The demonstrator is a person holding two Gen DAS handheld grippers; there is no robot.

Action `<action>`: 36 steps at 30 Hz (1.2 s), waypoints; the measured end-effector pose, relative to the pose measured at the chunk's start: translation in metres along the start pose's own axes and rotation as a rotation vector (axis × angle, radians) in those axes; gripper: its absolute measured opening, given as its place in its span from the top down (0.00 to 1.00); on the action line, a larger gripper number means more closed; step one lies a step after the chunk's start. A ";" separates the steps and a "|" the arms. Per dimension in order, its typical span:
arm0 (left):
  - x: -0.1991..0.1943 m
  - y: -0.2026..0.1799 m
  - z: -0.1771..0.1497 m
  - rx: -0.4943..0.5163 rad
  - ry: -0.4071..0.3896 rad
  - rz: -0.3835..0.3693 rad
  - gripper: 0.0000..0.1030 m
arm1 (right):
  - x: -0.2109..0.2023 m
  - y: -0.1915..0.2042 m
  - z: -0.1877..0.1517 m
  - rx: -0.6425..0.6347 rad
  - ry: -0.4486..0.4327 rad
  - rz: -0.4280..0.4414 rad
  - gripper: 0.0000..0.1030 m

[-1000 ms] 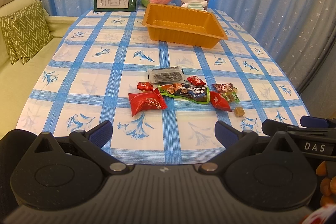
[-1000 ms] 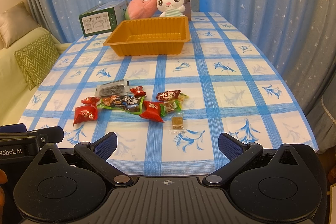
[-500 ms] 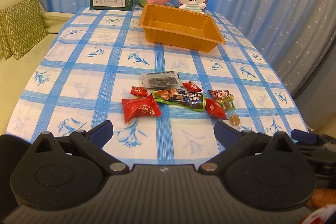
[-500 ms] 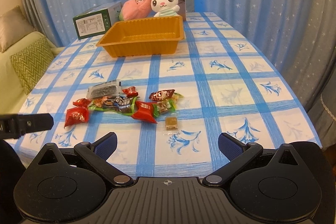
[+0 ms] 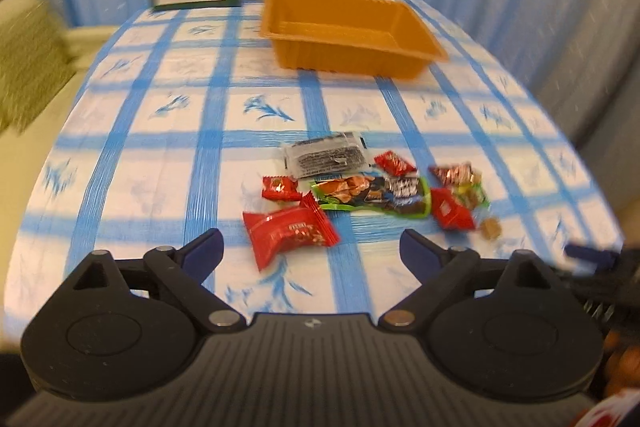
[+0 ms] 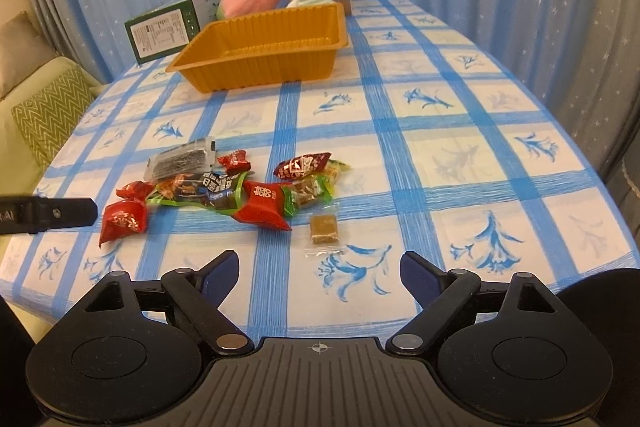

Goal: Organize snacks
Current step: 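Grasp the red candy packet with the left tool while the right tool grasps a small square candy, then carry both candies into the orange tray and open both tools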

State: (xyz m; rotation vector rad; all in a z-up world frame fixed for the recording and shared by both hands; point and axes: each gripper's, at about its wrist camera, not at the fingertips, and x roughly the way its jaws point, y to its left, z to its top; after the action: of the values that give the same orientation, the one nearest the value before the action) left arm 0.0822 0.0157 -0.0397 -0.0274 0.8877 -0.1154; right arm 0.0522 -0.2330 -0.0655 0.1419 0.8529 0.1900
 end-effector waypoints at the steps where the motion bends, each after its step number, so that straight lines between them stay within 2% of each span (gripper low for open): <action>1: 0.007 0.000 0.003 0.046 0.010 -0.005 0.14 | 0.003 -0.001 0.001 0.004 0.003 0.002 0.15; 6: 0.034 0.000 0.007 0.285 0.021 -0.089 0.18 | 0.018 -0.006 0.006 0.022 0.018 0.007 0.15; 9: 0.048 -0.002 0.007 0.406 0.037 -0.126 0.25 | 0.025 -0.009 0.008 0.020 0.020 -0.001 0.15; 11: 0.058 -0.002 0.006 0.464 0.067 -0.148 0.34 | 0.029 -0.011 0.009 0.026 0.025 -0.004 0.15; 14: 0.067 -0.001 0.005 0.520 0.088 -0.167 0.37 | 0.035 -0.013 0.008 0.035 0.039 -0.006 0.15; 16: 0.071 0.000 0.004 0.542 0.104 -0.176 0.42 | 0.039 -0.014 0.007 0.035 0.050 -0.008 0.15; 18: 0.075 0.004 0.004 0.528 0.121 -0.187 0.50 | 0.042 -0.014 0.007 0.035 0.056 -0.007 0.15; 20: 0.077 0.006 0.005 0.491 0.131 -0.186 0.65 | 0.045 -0.014 0.007 0.036 0.055 -0.008 0.15; 21: 0.077 0.007 0.005 0.470 0.134 -0.182 0.67 | 0.046 -0.014 0.008 0.038 0.055 -0.008 0.16; 23: 0.076 0.007 0.003 0.428 0.134 -0.168 0.75 | 0.048 -0.014 0.009 0.039 0.049 -0.003 0.22; 30: 0.070 0.007 0.001 0.242 0.125 -0.126 0.77 | 0.059 -0.010 0.013 -0.012 0.029 -0.020 0.43; 36: 0.064 -0.003 -0.001 0.176 0.108 -0.133 0.77 | 0.066 -0.004 0.012 -0.081 0.024 -0.041 0.61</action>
State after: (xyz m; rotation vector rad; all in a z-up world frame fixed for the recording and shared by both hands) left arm 0.1209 0.0058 -0.0898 0.0845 0.9809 -0.3214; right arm 0.1038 -0.2228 -0.1067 0.0467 0.8700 0.1879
